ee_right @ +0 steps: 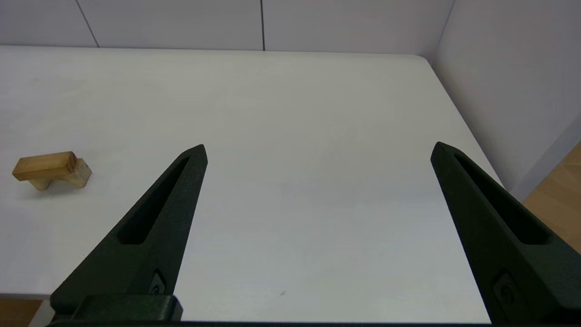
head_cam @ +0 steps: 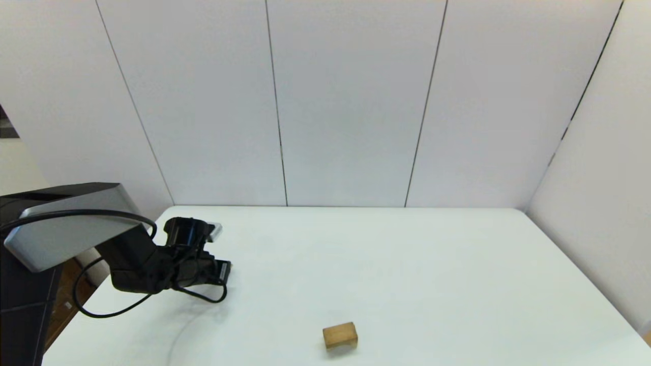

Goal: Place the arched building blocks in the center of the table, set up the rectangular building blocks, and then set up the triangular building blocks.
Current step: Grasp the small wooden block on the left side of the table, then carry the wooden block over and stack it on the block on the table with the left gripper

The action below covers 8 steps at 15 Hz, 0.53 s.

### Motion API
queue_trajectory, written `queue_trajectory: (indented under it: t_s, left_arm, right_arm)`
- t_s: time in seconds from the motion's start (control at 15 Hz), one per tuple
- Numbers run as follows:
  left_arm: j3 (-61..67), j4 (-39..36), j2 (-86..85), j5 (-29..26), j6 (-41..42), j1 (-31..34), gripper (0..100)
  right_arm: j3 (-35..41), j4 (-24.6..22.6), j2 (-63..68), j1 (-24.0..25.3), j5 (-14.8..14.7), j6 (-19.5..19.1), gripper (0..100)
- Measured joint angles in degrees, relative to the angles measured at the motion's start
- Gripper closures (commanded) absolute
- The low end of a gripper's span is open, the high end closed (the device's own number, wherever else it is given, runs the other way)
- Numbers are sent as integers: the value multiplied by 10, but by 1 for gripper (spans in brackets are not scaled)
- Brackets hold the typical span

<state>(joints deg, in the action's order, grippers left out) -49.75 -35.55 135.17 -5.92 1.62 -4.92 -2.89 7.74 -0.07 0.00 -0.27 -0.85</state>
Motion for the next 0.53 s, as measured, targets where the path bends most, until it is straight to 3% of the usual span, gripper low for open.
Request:
queue_trajectory:
  t_s: [0.33,0.53]
  left_arm:
    - [-4,11,-44,-1,7,-7,100]
    - [-26,65,-107,-2,33,-56,100]
  right_arm:
    - [0,0,0,0,0,0,0]
    - [0,0,0,0,0,0,0]
